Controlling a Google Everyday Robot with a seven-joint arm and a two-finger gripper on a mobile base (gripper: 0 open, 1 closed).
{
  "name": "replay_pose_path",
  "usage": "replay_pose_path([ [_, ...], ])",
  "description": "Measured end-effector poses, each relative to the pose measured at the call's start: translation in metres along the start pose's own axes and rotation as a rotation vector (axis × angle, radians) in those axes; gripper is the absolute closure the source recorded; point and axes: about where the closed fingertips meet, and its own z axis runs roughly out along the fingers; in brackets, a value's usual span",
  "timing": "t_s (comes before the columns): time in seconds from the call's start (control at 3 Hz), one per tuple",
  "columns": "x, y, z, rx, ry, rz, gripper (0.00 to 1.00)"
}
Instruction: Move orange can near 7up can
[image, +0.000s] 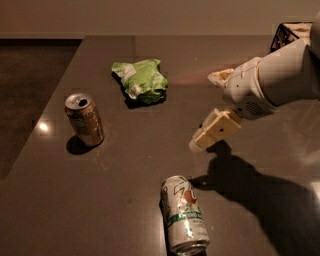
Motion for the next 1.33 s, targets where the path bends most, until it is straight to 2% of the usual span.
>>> replay_pose_path([
  [0.33, -0.023, -0.001, 0.015, -0.056, -0.056, -0.007, 0.0],
  [0.67, -0.067, 0.004, 0.049, -0.146, -0.142, -0.019, 0.0],
  [1.0, -0.093, 0.014, 0.074, -0.2, -0.19, -0.023, 0.0],
  [1.33, -0.119, 0.034, 0.105, -0.265, -0.236, -0.021, 0.0],
])
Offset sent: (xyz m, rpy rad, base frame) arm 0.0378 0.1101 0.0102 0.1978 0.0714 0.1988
